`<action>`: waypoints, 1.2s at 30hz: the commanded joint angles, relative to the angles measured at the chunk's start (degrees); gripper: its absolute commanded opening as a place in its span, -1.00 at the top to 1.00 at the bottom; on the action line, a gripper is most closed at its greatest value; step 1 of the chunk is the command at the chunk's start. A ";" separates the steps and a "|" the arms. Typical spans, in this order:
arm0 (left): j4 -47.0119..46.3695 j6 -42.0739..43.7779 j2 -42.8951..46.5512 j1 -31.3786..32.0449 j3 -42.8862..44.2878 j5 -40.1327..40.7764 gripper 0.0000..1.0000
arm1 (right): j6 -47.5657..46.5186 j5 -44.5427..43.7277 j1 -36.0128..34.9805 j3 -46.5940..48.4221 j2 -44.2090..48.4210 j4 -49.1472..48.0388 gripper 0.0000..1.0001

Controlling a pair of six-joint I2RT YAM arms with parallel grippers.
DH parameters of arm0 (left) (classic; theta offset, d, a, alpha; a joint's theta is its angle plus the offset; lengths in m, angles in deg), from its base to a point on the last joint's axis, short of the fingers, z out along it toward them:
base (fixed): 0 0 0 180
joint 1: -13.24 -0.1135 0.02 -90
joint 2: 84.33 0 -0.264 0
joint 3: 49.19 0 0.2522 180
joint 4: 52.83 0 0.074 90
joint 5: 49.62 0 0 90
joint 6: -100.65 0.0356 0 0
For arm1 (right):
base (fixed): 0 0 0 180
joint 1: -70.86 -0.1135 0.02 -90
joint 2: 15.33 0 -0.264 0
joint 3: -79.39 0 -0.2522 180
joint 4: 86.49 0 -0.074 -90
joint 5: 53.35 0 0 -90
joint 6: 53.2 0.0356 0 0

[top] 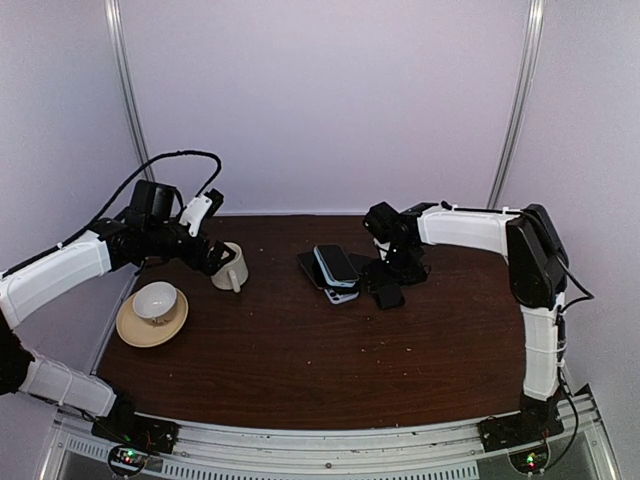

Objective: Put the phone into the phone case
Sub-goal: Move the phone to the corner of the board.

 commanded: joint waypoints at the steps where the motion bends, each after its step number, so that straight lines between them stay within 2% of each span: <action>1: -1.23 -0.26 0.99 0.27 -0.67 -0.74 -0.95 | 0.56 0.25 -0.14 3.28 -2.77 1.91 -0.99; 11: -1.41 -0.35 0.34 0.32 -1.02 -1.37 -0.95 | 0.28 3.23 0.58 3.14 -7.19 -0.22 -0.96; 16: -1.46 -0.35 0.24 0.26 -1.11 -1.37 -0.95 | -0.29 4.34 0.66 3.18 -7.52 0.43 -0.76; 25: -1.46 -0.26 0.09 0.33 -1.11 -2.00 -0.95 | -2.44 3.94 0.66 -0.29 -3.56 0.08 -0.14; 36: -1.59 -0.07 -0.02 0.26 -1.11 -2.44 -0.95 | -7.59 6.09 0.48 -9.13 7.00 -0.87 0.01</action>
